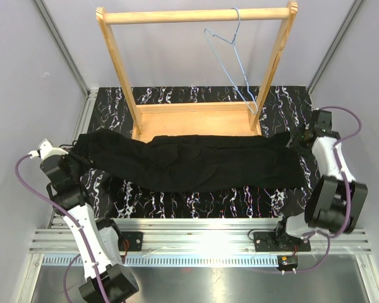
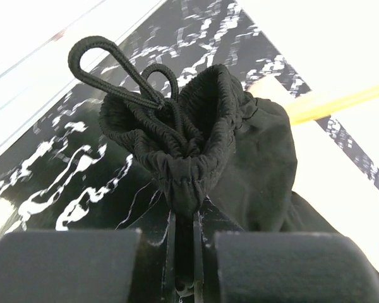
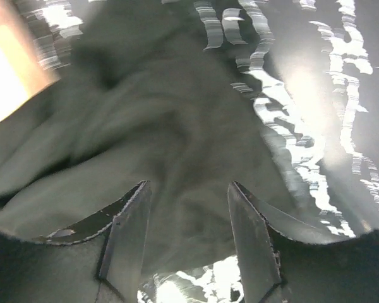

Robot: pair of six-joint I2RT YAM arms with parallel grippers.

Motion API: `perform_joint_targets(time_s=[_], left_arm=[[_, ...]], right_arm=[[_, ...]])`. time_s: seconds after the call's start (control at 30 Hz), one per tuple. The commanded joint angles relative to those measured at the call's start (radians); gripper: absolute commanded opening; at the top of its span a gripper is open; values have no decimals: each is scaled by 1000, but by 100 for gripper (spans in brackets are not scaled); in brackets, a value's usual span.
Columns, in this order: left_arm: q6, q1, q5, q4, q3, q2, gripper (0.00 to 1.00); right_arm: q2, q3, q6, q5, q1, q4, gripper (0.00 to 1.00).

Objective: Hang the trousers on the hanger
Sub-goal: Fold the trousers

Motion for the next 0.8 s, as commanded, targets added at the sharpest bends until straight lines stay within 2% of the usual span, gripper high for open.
perform_joint_targets(time_s=[0.0, 0.07, 0.1, 0.17, 0.2, 0.23, 0.4, 0.6, 0.77], left_arm=[[29, -1, 139, 132, 2, 8, 0], [22, -2, 184, 168, -7, 16, 0], [19, -2, 219, 178, -13, 16, 0], [19, -4, 251, 204, -18, 10, 0], [11, -7, 287, 217, -27, 7, 0], [6, -11, 307, 244, -32, 4, 0], [-58, -31, 489, 405, -69, 10, 0], [-122, -59, 598, 539, -101, 11, 0], [-147, -86, 641, 583, -107, 24, 0]], right_arm=[[-197, -47, 8, -76, 91, 91, 59], [-248, -96, 19, -99, 177, 118, 57], [-291, -117, 42, -123, 197, 134, 52], [-325, -189, 80, -166, 252, 195, 33], [-343, -217, 117, -218, 268, 223, 9], [-348, -266, 136, -243, 281, 288, 0], [-247, -308, 196, -297, 425, 433, 0], [-86, -280, 242, -285, 539, 520, 0], [37, -237, 269, -292, 605, 609, 0]])
